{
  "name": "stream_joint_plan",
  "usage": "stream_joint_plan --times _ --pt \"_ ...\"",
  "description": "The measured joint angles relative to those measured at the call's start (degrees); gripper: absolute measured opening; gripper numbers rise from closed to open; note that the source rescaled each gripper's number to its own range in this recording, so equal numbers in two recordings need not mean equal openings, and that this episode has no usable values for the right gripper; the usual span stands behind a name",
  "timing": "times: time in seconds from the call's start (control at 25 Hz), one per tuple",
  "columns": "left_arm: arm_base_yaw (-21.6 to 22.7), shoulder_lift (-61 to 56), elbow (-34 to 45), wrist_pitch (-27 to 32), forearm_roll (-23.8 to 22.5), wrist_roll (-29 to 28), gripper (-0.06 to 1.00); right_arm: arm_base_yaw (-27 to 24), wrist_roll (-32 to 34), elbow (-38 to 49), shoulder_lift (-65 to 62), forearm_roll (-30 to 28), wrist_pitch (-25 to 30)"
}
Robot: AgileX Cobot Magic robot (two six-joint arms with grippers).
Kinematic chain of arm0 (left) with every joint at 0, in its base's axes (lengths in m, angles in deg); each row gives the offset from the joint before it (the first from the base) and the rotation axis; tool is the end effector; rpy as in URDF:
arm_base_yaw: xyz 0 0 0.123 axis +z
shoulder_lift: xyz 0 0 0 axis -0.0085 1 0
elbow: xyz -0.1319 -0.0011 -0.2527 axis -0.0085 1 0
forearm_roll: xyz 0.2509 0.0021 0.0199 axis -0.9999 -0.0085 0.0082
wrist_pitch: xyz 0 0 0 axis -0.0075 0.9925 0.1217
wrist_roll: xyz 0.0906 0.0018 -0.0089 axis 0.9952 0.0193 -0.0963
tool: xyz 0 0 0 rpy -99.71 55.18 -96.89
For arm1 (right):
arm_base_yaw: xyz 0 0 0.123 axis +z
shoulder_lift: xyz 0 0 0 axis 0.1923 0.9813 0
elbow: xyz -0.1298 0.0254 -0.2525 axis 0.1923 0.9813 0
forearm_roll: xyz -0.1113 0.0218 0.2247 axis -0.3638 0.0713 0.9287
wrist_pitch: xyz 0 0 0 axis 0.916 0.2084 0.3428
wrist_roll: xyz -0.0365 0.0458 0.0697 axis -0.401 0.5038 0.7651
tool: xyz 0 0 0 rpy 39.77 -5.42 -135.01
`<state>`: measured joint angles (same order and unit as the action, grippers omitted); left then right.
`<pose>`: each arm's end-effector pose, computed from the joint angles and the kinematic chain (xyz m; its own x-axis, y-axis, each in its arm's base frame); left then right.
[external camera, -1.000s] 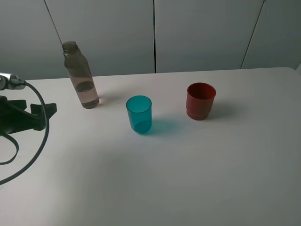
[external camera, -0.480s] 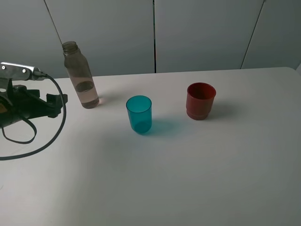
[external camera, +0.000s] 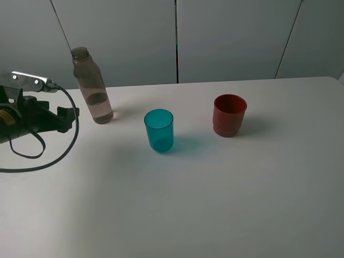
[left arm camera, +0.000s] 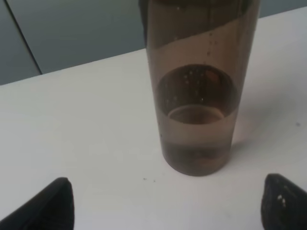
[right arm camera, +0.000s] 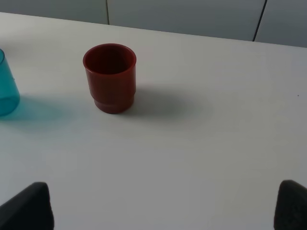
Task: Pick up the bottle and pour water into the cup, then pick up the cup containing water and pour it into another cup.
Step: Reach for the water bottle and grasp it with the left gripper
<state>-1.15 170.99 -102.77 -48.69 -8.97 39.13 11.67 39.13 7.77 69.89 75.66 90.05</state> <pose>0.2822 -0.0205 0.1280 -0.4063 0.1647 -0.8988 0.2511 0.9659 0.0635 -0.0084 0.0112 0.2755 -0.4662 -0.1193 -0.8766 -0.1744 0.9838 -0.0411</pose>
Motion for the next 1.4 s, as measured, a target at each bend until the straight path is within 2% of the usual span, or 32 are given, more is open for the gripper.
stream_joint_plan --times 0.4,0.72,1.12,1.4 --pt "0.0 6.7 -6.6 -0.4 -3.3 -0.2 0.99 0.0 0.0 0.0 0.0 0.0 0.0" --pt "0.0 6.8 -6.9 -2.1 -5.6 -0.2 0.99 0.0 0.0 0.0 0.0 0.0 0.0" --pt "0.0 7.5 -8.5 -6.8 -4.8 -0.4 0.99 0.0 0.0 0.0 0.0 0.0 0.0" --pt "0.0 10.7 -11.8 -7.1 -5.4 -4.3 0.99 0.0 0.0 0.0 0.0 0.0 0.0"
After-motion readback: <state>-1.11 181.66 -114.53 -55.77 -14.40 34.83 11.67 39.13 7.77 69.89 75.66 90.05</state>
